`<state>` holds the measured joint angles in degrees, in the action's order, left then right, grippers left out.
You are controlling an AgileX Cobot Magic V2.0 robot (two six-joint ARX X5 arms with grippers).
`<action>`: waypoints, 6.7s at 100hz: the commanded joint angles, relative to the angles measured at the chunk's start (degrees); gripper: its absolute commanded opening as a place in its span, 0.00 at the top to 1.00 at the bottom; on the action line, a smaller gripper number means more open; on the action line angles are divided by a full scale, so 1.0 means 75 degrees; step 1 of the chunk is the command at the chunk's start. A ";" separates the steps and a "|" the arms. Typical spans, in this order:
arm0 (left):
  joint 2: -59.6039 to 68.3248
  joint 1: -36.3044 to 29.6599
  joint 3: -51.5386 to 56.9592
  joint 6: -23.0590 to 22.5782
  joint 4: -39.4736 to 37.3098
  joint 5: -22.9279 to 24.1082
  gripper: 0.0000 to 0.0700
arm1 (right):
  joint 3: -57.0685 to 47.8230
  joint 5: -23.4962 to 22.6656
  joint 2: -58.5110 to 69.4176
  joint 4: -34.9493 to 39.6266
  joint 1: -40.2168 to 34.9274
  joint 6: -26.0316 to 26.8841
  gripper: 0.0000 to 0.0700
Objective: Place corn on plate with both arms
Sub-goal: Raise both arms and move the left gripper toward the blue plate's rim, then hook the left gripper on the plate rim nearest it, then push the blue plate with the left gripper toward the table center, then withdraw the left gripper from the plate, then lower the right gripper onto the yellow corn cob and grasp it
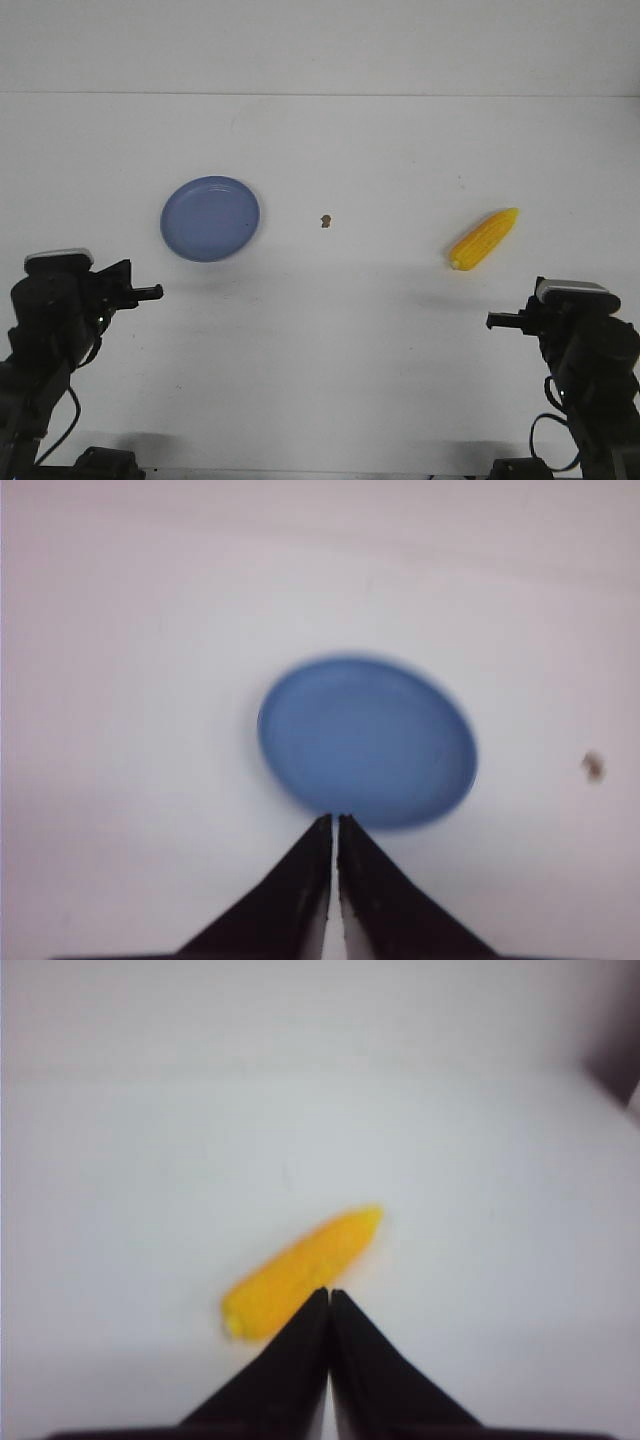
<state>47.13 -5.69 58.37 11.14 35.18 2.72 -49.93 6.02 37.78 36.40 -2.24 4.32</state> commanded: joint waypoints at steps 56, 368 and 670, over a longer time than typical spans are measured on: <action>0.1434 0.0009 0.0571 0.0052 0.0353 -0.0055 0.36 | -0.0370 -0.0085 0.1113 -0.0026 0.0000 0.0111 0.60; 0.5540 -0.0970 0.1582 0.0592 -0.0895 -0.3777 0.99 | -0.0370 -0.0082 0.1113 -0.0047 0.0000 0.0111 0.28; 0.2104 -0.0606 -0.0219 -0.1425 -0.1384 -0.0417 0.39 | -0.2037 -0.1014 0.6438 -0.1926 0.1125 0.1926 0.28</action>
<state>62.61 -10.20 56.27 0.91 24.86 -0.36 -63.40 -1.39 83.31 22.65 6.11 17.10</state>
